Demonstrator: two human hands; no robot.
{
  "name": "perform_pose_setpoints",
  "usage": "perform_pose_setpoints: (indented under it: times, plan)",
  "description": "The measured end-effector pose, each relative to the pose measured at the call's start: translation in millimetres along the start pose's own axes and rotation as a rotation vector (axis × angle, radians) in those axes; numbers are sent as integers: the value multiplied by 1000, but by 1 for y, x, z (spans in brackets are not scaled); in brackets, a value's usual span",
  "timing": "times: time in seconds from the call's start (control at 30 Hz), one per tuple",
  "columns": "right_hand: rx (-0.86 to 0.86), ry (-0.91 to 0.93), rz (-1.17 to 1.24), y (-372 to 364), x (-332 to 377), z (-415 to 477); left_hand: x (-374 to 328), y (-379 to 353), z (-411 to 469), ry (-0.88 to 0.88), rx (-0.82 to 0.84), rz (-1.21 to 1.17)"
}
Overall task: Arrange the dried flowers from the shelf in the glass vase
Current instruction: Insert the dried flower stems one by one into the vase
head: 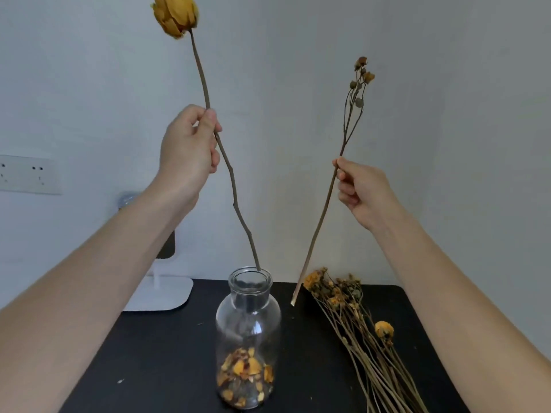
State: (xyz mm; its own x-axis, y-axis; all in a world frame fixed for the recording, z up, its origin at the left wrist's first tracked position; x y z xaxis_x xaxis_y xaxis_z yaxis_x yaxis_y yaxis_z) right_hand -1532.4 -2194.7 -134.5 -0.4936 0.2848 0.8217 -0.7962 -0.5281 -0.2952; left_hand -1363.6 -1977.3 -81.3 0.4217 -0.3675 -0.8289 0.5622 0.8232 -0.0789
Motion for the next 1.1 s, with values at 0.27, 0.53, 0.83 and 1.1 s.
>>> perform_pose_setpoints:
  times: [0.27,0.53,0.83,1.1]
  plan:
    - [14,-35,-57,-8,-20,-6,54,-6,3,66,44,94]
    - [9,-59,-57,-5,-35,-9,114,-15,-22,156,177,234]
    - [10,-72,-38,-8,-46,-11,161,-12,-66,289,338,432]
    - [-42,-16,16,-6,-31,-3,187,-10,-94,524,658,106]
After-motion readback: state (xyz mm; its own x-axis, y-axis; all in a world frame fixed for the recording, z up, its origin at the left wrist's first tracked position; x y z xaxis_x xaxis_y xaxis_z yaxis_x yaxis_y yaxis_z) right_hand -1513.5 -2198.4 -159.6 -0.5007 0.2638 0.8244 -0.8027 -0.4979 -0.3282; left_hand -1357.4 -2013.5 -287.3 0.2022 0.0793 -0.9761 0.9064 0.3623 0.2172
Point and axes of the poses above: each hand's wrist, its own z-axis towards the middle knuckle, its own y-axis out of the back of the hand, x = y × z, the point moved 8 cm from there along z, towards the middle knuckle, and after that the axes turned 10 degrees about y, right-handed, at the moved point
